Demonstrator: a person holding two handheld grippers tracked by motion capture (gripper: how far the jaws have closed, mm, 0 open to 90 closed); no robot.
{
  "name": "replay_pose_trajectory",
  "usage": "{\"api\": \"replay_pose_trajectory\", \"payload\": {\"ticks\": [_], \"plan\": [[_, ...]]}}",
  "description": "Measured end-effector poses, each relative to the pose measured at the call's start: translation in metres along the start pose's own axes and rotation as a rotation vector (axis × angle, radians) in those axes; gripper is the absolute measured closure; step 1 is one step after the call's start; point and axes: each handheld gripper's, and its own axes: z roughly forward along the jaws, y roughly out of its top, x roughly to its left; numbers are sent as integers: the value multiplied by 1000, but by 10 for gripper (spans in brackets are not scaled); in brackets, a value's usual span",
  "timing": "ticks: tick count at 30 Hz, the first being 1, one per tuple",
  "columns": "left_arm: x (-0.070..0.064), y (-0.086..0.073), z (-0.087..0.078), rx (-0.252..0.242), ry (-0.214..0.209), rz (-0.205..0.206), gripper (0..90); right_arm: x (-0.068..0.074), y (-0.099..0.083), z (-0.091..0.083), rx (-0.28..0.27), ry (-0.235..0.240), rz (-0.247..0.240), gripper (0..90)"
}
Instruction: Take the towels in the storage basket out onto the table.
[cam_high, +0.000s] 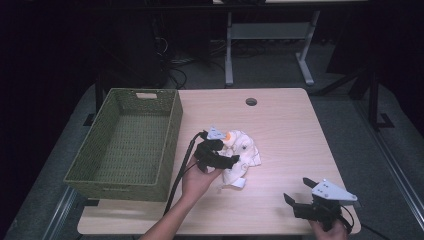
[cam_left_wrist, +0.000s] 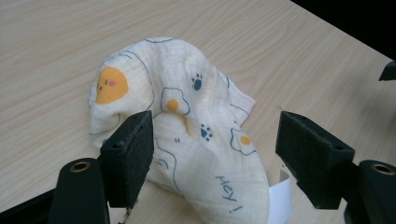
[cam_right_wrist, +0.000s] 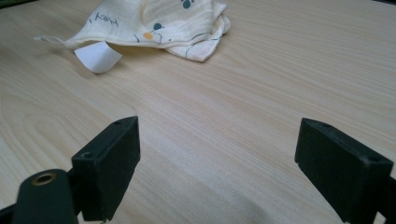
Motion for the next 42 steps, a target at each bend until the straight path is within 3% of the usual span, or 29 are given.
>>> {"api": "replay_pose_trajectory", "payload": {"ticks": [22, 30, 34, 42], "plan": [[-8, -40, -24, -27, -40, 2, 252, 1, 0, 0, 2, 0, -4, 137], [-11, -58, -36, -46, -71, -42, 252, 2, 0, 0, 5, -5, -4, 137], [-13, -67, -42, -41, -75, -46, 248, 3, -1, 0, 10, -5, -5, 137], [-29, -86, -55, -62, -73, -4, 249, 0, -3, -2, 4, -8, 12, 137]]}}
